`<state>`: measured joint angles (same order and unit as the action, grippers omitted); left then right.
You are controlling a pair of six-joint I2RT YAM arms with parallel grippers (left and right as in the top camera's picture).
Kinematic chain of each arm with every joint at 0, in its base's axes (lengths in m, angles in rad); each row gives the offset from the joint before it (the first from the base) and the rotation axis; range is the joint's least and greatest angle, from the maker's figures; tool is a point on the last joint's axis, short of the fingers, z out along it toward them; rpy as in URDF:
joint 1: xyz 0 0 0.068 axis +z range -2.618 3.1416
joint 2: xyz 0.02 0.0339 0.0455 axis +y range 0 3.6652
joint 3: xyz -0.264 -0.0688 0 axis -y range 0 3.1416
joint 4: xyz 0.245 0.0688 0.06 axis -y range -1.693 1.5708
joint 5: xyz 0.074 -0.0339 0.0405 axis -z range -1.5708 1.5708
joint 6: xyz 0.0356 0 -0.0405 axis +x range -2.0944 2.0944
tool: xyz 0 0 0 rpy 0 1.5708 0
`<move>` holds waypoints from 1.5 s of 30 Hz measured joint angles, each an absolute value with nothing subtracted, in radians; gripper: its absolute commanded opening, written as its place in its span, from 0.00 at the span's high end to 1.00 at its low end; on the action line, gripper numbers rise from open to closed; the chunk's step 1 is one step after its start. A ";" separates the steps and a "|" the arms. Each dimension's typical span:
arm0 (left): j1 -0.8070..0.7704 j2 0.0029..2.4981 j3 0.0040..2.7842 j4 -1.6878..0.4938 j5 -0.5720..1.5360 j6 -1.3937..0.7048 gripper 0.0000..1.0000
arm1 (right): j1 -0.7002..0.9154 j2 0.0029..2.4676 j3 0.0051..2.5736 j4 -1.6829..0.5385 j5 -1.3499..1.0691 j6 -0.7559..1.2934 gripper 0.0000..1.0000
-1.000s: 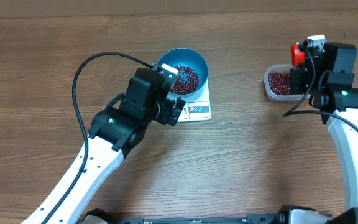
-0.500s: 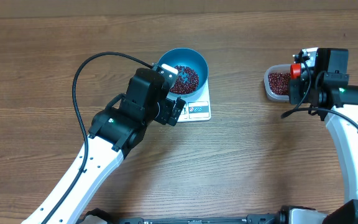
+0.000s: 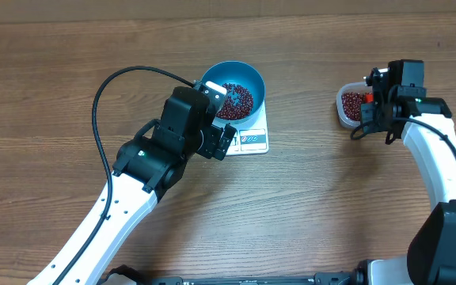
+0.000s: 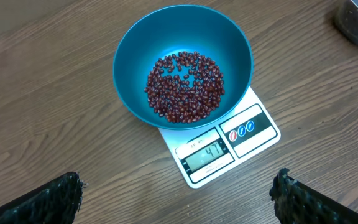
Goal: Scoop item into bowl and weigh 150g on scale
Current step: 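Lower the red scoop into the bean tub with the right gripper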
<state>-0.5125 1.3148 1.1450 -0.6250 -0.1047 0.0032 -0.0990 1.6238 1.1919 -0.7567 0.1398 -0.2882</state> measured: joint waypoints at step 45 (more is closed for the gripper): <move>-0.513 1.315 1.145 -0.625 -0.105 0.003 0.00 | -0.228 1.647 1.192 -0.749 -0.082 -0.288 0.96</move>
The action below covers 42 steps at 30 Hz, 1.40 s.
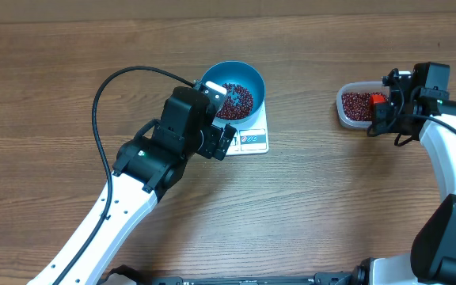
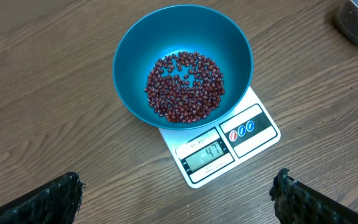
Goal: Scoop item into bowl and weigh 150g on scale
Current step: 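Lower the red scoop into the bean tub with the right gripper, then drag the red scoop through the beans to refill it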
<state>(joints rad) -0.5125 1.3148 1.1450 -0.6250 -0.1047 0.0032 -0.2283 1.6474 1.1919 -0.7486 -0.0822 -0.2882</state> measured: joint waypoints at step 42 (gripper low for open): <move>-0.513 1.315 1.145 -0.625 -0.105 0.003 0.01 | -0.370 1.767 1.192 -0.769 -0.503 -0.281 0.96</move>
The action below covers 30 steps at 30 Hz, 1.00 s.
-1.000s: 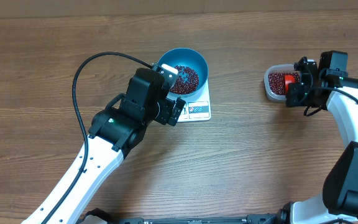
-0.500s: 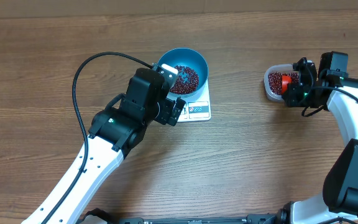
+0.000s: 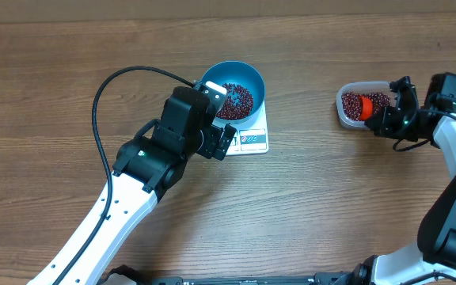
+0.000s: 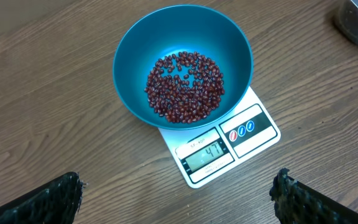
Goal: Scoop item into bowl and weigh 150g on scale
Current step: 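Drag the red scoop through the beans to refill it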
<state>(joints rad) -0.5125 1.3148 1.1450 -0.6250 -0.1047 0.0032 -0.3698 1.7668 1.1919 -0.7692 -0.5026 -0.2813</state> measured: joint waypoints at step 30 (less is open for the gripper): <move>-0.513 1.315 1.145 -0.625 -0.105 0.003 0.00 | -0.400 1.797 1.192 -0.766 -0.636 -0.281 0.96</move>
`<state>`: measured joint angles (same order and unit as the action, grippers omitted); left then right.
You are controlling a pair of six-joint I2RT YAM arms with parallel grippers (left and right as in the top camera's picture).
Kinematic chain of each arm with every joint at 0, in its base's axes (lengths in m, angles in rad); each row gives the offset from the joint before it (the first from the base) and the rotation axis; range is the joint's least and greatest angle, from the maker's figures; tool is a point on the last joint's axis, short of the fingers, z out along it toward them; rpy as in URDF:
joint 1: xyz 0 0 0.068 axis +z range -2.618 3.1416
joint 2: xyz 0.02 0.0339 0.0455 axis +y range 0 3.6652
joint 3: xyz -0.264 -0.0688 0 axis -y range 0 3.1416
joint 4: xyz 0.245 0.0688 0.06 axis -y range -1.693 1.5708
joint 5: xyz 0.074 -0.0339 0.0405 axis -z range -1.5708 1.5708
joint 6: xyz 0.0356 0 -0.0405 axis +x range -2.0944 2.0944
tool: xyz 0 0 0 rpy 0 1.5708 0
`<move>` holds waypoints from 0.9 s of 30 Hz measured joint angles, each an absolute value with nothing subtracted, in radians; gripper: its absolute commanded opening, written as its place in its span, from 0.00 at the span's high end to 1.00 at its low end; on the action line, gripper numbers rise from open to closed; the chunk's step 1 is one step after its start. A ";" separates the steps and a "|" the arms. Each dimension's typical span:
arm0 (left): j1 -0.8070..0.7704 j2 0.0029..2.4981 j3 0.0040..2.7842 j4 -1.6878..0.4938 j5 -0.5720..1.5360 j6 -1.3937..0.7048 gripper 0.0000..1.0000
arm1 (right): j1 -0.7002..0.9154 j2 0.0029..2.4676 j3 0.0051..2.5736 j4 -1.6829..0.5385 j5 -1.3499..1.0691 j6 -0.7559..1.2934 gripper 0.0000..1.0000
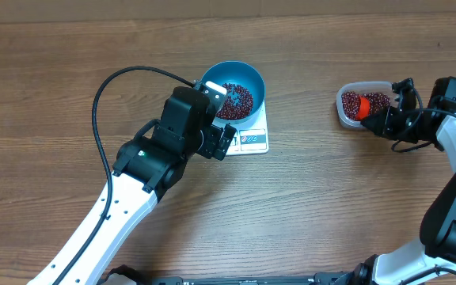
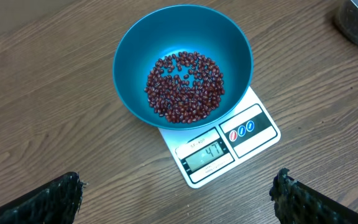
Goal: Scoop item into bowl and weigh 150g on scale
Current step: 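Drag the red scoop through the beans to refill it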
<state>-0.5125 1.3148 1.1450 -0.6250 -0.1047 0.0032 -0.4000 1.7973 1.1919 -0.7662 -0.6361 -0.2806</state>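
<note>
A blue bowl (image 2: 135, 56) holding red beans (image 2: 185, 87) stands on a white scale (image 2: 247, 127). The scale's display (image 2: 209, 151) looks like 47. My left gripper (image 2: 179, 196) hovers open just in front of the scale, nothing between its fingers. At the right, a clear tub (image 1: 343, 111) holds more red beans. An orange scoop (image 1: 362, 107) lies in them. My right gripper (image 1: 380, 119) reaches in from the tub's right side and is shut on the scoop's handle.
The left arm (image 1: 145, 166) and its black cable (image 1: 101, 103) span the table left of the scale. Bare wooden table (image 1: 307, 182) lies between the scale and the tub. A dark container shows at the left wrist view's top right corner.
My right gripper has shifted very slightly, and the scoop sits a touch further left in the tub's beans. The left gripper, bowl and scale reading are unchanged.
First my right gripper stood upright at the tub's right edge with the scoop. Then it was further right, scoop at the rim. Later the arm lay lower and out to the right, scoop in the beans, where it stays. The left arm never moved.
</note>
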 measured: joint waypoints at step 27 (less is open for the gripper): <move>-0.513 1.315 1.145 -0.625 -0.105 0.003 0.01 | -0.508 1.808 1.192 -0.772 -0.802 -0.273 0.96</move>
<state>-0.5125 1.3148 1.1450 -0.6250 -0.1047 0.0032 -0.5079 1.8076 1.1919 -0.7723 -0.8024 -0.2726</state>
